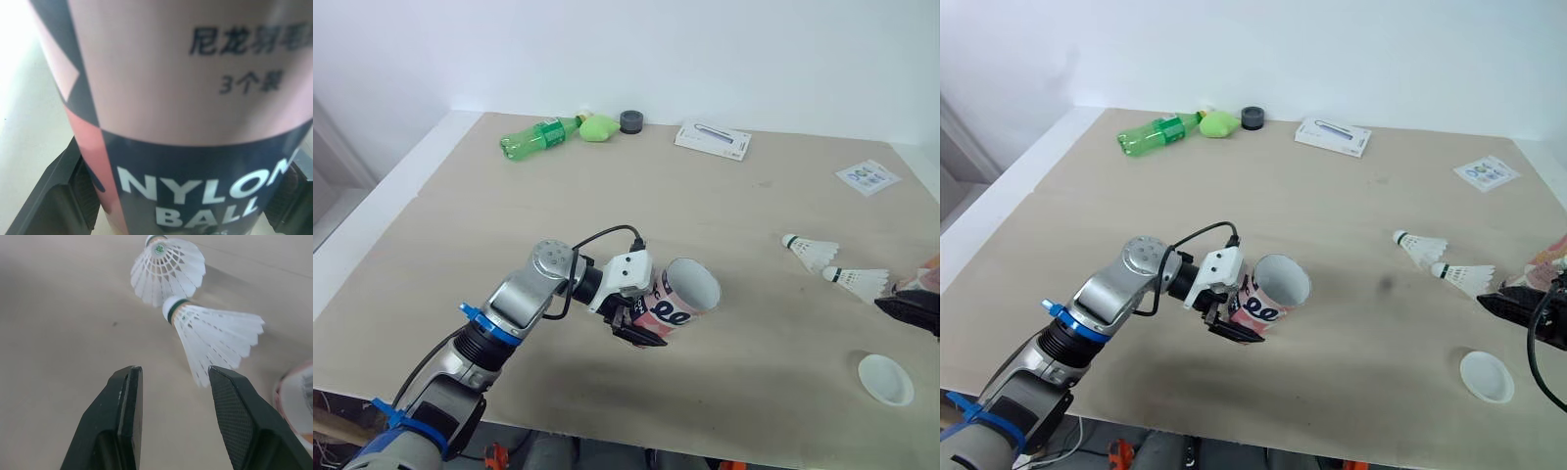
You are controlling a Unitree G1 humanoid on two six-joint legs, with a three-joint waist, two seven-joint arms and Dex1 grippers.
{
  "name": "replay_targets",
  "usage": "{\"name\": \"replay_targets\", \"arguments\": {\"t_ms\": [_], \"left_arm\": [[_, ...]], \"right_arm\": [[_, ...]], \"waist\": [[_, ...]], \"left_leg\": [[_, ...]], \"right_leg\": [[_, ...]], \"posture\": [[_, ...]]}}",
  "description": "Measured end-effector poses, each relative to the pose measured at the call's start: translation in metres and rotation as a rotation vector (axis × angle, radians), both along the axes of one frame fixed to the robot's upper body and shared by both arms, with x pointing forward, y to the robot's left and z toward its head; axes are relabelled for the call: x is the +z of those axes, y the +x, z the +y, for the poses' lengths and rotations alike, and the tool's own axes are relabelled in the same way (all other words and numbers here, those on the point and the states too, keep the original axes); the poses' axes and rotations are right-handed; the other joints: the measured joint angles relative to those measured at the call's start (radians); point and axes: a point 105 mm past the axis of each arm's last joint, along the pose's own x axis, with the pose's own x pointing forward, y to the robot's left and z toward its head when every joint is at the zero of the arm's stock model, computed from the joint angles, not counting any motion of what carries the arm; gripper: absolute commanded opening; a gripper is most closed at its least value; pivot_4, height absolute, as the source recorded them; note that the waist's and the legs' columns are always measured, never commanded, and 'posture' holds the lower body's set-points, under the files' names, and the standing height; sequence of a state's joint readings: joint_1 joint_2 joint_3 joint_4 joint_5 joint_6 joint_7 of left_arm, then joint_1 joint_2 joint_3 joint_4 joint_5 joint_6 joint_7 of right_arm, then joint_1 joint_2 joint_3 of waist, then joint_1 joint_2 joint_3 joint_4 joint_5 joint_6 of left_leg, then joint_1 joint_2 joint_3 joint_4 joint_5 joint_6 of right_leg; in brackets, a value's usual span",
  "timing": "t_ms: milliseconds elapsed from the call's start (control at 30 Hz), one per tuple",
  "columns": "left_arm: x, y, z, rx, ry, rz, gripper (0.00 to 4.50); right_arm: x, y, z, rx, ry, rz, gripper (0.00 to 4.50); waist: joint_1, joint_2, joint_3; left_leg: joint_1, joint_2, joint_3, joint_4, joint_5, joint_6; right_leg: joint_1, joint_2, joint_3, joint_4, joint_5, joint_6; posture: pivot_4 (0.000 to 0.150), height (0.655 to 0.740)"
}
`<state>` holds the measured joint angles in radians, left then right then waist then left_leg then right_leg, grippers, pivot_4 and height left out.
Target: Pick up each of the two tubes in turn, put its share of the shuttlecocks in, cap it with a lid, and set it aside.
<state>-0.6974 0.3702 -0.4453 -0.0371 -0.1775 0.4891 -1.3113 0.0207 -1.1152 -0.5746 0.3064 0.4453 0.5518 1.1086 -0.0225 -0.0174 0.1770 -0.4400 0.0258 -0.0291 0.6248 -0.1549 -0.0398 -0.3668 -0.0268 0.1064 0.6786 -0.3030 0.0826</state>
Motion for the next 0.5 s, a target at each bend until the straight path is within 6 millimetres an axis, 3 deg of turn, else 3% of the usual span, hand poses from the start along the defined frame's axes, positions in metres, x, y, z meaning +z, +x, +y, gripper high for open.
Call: {"name": "replay_targets", "arguments": {"t_ms": [300,500], "left_arm": [[0.0,-0.001,0.002,0.01,0.012,0.009,3.73],[0.0,-0.004,0.006,0.014,0.017,0.016,3.73]], "right_arm": [[-0.006,0.014,0.004,0.019,-0.006,0.006,2.36],[-0.013,0.008,0.002,0.022,0.012,0.041,2.36]], "waist": [[-0.002,0.0,0.0],[-0.003,0.001,0.0]], "left_leg": [[0.0,0.001,0.001,0.0,0.0,0.0],[0.001,0.001,0.0,-0.003,0.0,0.0]], "right_leg": [[0.0,0.0,0.001,0.0,0.0,0.0],[-0.001,0.001,0.0,0.0,0.0,-0.002]], "posture": [[0.15,0.7294],[0.15,0.7294]]}}
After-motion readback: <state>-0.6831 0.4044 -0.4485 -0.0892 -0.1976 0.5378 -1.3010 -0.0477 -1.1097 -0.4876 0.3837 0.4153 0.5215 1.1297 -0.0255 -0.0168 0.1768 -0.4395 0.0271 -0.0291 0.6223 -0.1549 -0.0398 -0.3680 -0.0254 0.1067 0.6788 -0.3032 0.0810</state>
